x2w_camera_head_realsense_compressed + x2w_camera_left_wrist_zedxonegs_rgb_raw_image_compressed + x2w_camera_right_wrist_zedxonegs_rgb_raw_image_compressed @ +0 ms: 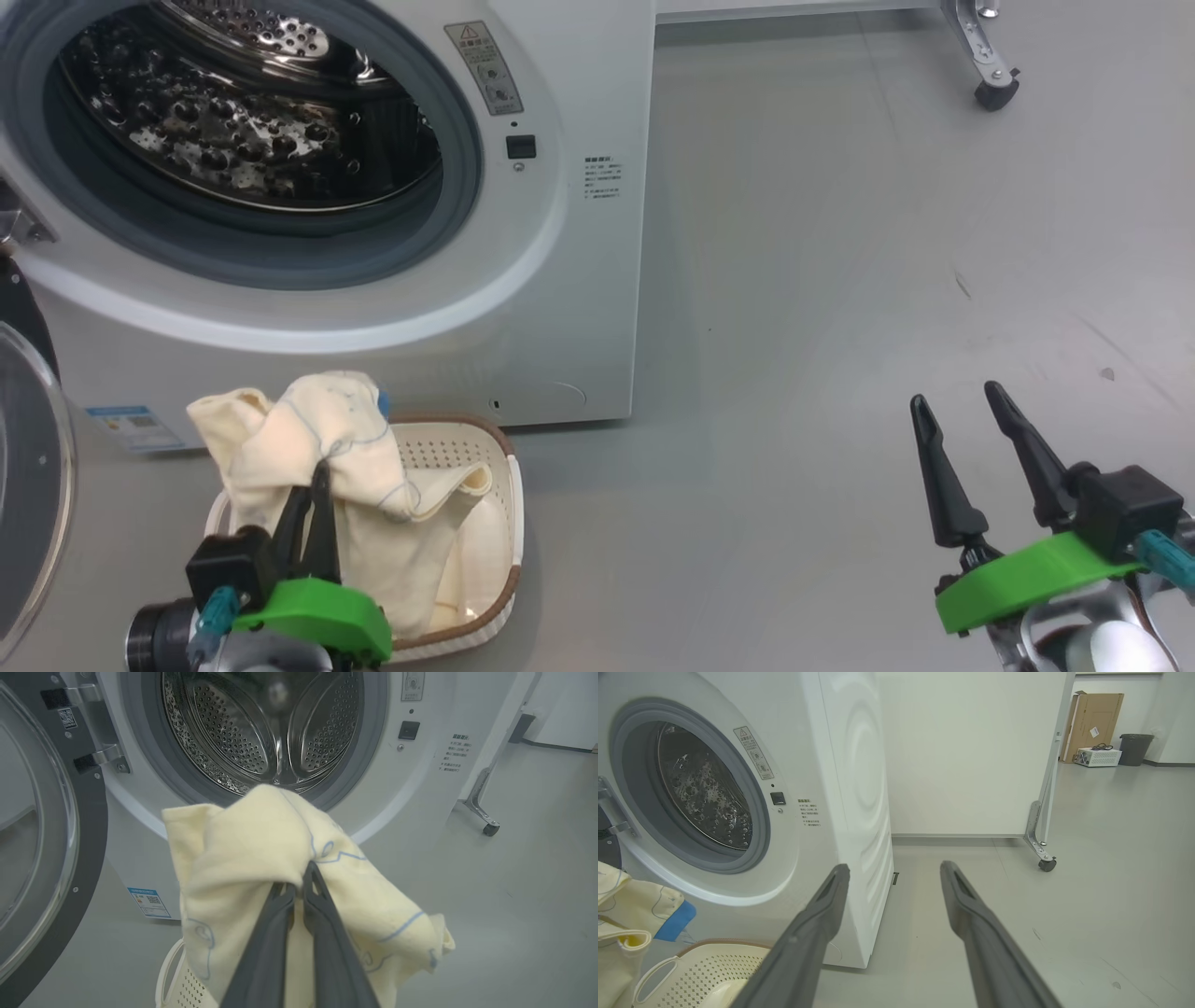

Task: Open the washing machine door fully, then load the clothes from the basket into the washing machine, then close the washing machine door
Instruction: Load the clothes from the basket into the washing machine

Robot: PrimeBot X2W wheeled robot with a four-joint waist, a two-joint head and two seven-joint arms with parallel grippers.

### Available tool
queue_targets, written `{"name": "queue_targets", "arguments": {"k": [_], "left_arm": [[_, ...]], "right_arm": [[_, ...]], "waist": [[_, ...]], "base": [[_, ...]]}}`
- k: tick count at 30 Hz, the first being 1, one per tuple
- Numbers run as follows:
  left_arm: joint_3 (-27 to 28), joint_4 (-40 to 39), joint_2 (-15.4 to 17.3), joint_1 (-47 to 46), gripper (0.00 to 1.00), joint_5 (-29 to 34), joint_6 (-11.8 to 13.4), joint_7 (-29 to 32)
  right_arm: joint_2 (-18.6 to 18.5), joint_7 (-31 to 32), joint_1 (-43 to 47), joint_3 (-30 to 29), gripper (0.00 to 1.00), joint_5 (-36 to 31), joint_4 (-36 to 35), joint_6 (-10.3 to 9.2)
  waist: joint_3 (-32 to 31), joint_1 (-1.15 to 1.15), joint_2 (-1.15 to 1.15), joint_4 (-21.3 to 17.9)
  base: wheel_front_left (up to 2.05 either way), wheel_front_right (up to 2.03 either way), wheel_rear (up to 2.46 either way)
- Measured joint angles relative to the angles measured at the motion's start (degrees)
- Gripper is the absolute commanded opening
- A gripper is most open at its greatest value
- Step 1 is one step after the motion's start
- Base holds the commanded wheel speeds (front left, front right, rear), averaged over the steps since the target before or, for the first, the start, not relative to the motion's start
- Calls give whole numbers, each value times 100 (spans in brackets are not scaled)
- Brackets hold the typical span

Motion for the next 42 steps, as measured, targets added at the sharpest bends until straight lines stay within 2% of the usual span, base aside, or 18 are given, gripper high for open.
{"name": "queue_targets", "arguments": {"k": [13, 29, 36, 42], "left_arm": [[-119, -368, 31, 218, 0, -1, 92, 196], [-157, -452, 80, 224, 0, -19, 143, 244], [-156, -334, 98, -194, 0, -63, 132, 244], [-132, 91, 126, -939, 0, -211, -68, 300]], "right_arm": [[0, 97, 200, 142, 100, 101, -110, 0], [1, 140, 225, 176, 100, 116, -172, 0], [1, 138, 202, 282, 100, 153, -187, 0], [1, 78, -35, 371, 100, 223, -178, 0]], "waist": [[-174, 0, 0, 62], [-29, 1, 0, 67], [189, 1, 0, 63], [548, 2, 0, 47]], "base": [[0, 0, 0], [0, 0, 0], [0, 0, 0], [0, 0, 0]]}}
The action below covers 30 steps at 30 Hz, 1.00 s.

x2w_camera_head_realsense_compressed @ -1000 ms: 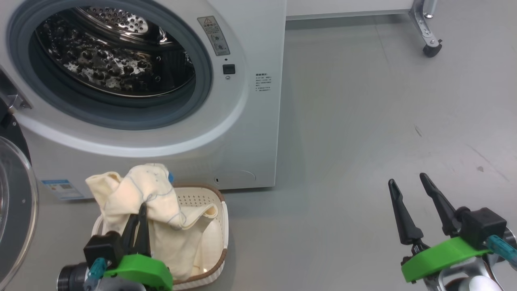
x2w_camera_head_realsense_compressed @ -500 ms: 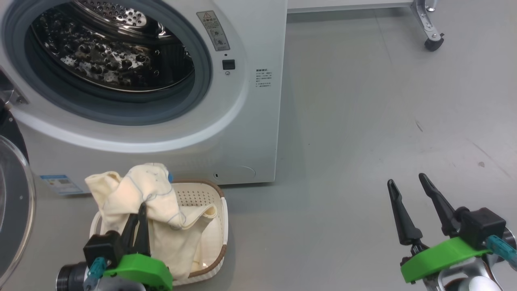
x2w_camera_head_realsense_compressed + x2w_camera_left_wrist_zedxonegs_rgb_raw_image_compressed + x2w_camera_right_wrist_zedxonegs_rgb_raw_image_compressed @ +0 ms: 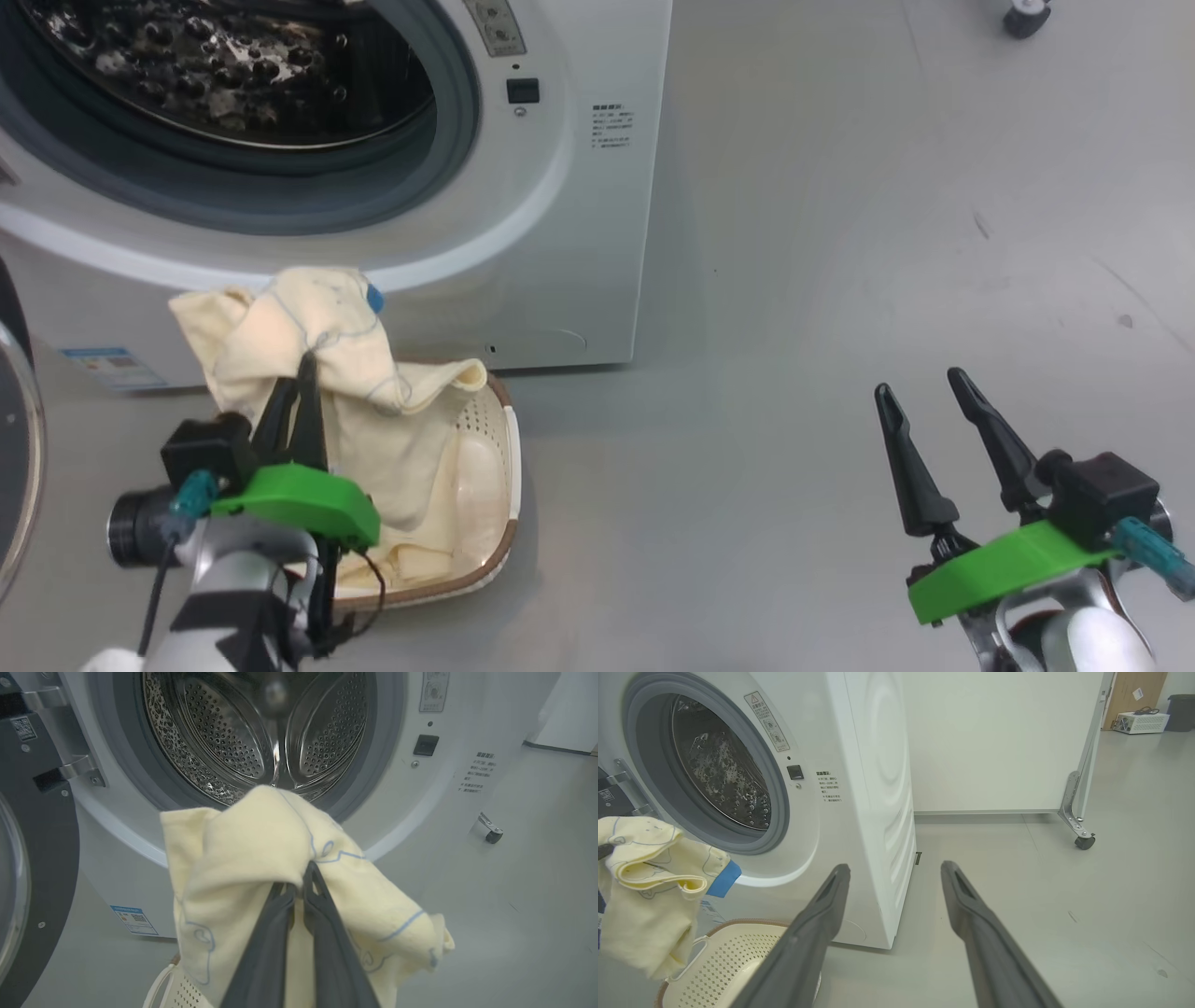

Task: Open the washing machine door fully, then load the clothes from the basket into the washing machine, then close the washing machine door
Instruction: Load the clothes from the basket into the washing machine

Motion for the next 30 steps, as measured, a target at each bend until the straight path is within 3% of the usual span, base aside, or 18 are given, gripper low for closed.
{"name": "queue_targets", "arguments": {"k": [15, 30], "left_arm": [[367, 1857, 413, -3075, 0, -375, -502, 458], [360, 2625, 1180, -5128, 0, -343, -700, 1243]], "right_arm": [[-5, -423, -1185, 672, 100, 288, 374, 0], [-13, -604, -1857, 1118, 100, 641, 634, 0]], "waist": [[1514, 1, 0, -285], [2607, 1, 0, -825]], "base": [[0, 0, 0], [0, 0, 0]]}}
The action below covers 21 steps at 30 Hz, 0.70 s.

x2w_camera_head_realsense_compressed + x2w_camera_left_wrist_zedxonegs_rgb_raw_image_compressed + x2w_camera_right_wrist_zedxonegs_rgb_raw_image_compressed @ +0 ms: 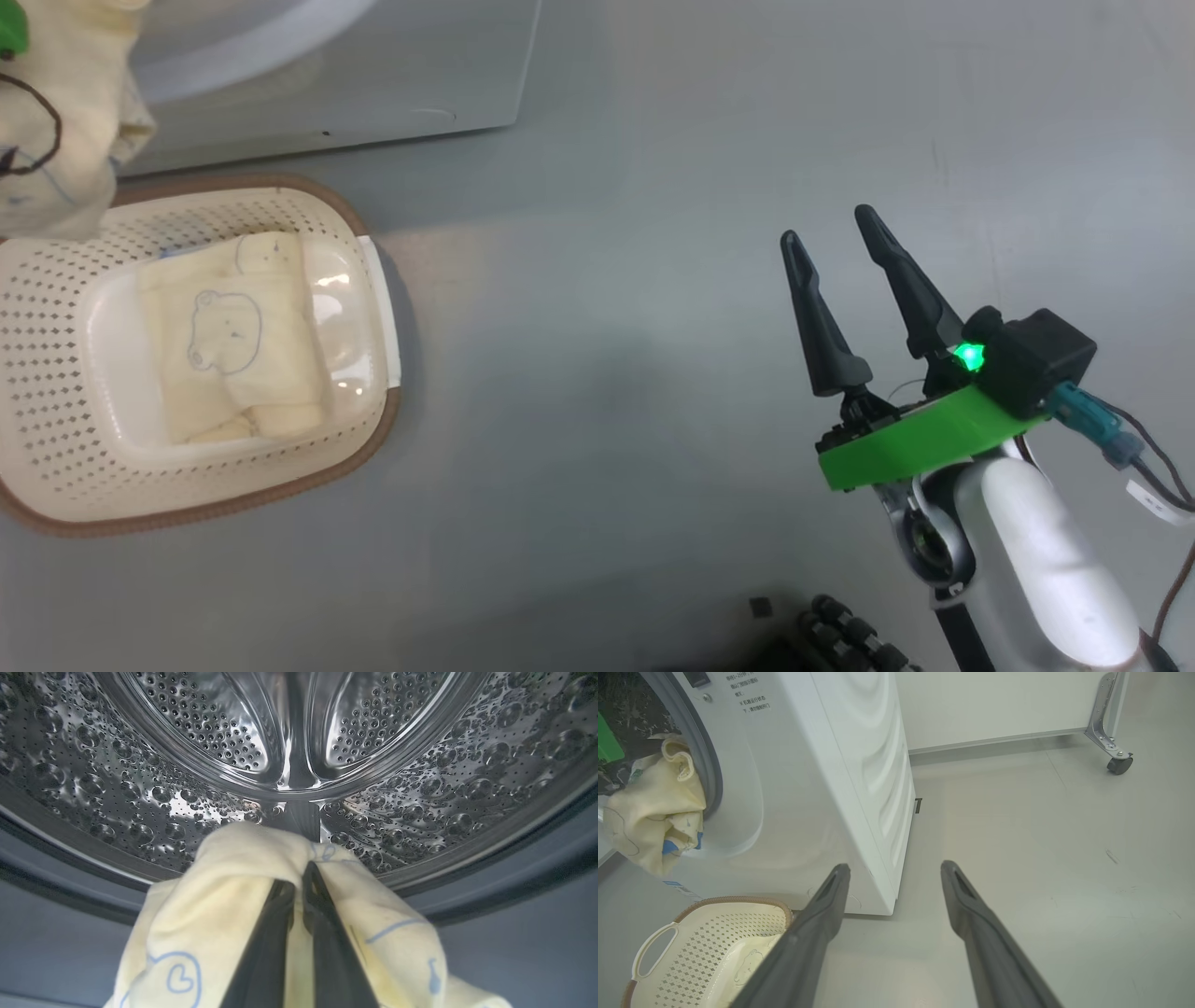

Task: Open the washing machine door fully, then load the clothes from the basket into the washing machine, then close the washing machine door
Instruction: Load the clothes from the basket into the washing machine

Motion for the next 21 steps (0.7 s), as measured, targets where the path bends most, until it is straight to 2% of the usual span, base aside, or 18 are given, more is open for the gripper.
{"name": "queue_targets", "arguments": {"k": [5, 12, 21], "left_arm": [[-3, 105, 243, -413, 0, 53, -4, -14], [-103, 145, 380, -1006, 0, 287, 11, -520], [-181, 266, 597, -1584, 0, 559, 243, -1248]], "right_arm": [[0, -24, -137, 143, 100, 42, -38, 0], [-1, -25, -237, 339, 100, 44, -73, 0], [0, -25, -241, 494, 100, 93, -76, 0]], "waist": [[287, -1, 0, -176], [498, 0, 0, -321], [608, -2, 0, -437]], "base": [[0, 0, 0], [0, 0, 0], [0, 0, 0]]}}
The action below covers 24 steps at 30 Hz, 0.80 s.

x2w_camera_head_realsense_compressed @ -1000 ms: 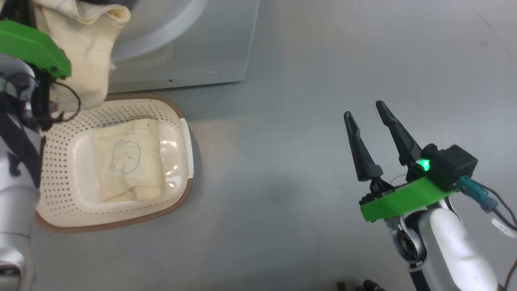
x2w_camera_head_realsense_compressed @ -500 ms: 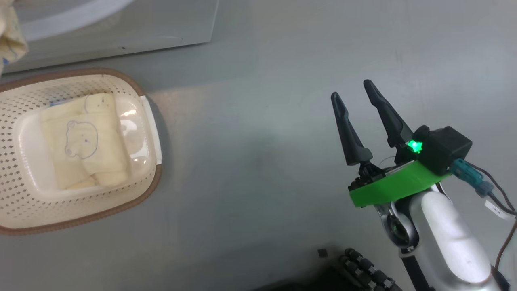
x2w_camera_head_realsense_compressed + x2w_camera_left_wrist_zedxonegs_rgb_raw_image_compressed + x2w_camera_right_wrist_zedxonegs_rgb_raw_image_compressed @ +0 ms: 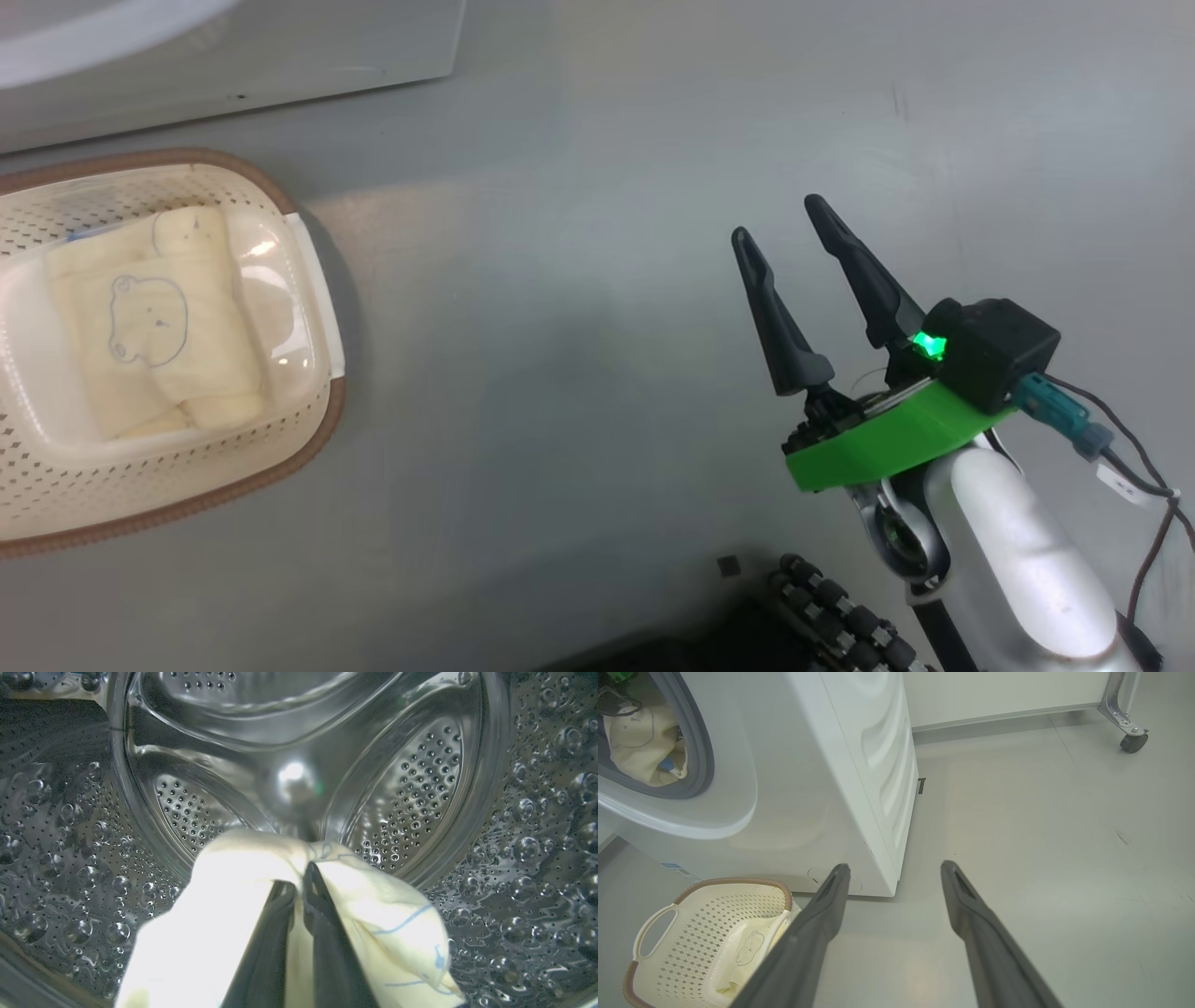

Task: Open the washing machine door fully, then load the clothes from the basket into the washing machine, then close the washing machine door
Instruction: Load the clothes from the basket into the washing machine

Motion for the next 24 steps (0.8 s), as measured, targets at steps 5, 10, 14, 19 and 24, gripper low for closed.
{"name": "queue_targets", "arguments": {"k": [5, 10, 14, 19, 24], "left_arm": [[32, 415, 10, -236, 0, -89, 10, 53], [90, 834, -57, -249, 100, -261, 20, 461], [8, 913, -86, -300, 100, -255, 21, 545], [-85, 936, -137, -308, 100, -245, 64, 552], [-104, 914, -207, -146, 100, -255, 141, 381]], "right_arm": [[-1, 0, -32, 19, 100, 69, 0, 0], [0, 0, -90, 27, 100, 93, 10, 0], [0, 0, -94, 26, 100, 93, 41, 0], [0, 0, -105, 1, 100, 93, 74, 0], [0, 0, -131, -89, 100, 89, 86, 0]], "waist": [[91, 0, 0, -68], [132, 0, 0, -74], [154, 0, 0, -54], [132, 1, 0, 10], [46, 0, 0, 108]], "base": [[0, 0, 0], [0, 0, 0], [0, 0, 0], [0, 0, 0], [0, 0, 0]]}}
